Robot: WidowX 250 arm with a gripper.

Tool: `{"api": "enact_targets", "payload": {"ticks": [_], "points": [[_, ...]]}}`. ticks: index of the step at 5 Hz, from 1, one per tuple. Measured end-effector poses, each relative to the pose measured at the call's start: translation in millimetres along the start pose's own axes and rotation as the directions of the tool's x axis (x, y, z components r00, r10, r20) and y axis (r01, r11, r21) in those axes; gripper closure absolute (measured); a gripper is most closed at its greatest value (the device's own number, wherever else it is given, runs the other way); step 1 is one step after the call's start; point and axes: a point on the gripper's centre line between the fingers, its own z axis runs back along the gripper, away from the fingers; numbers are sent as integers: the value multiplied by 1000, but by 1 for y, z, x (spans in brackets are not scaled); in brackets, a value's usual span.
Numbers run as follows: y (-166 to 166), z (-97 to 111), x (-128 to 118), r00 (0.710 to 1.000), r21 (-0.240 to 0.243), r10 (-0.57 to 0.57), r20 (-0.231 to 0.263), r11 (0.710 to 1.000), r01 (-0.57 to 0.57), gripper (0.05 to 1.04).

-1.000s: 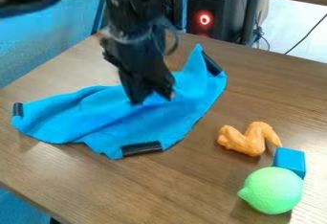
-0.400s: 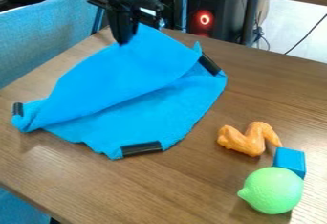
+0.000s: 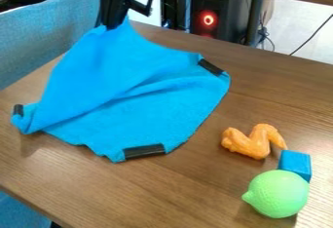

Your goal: Unfold the cloth from bottom right to top left

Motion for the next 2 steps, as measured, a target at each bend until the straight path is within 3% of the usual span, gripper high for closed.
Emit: {"api": "enact_targets", "payload": {"ticks": [1, 2], "points": [[8, -12, 9, 998, 24, -42, -44, 999, 43, 1033], [12, -27, 16, 988, 82, -157, 13, 984, 155, 1033]]}}
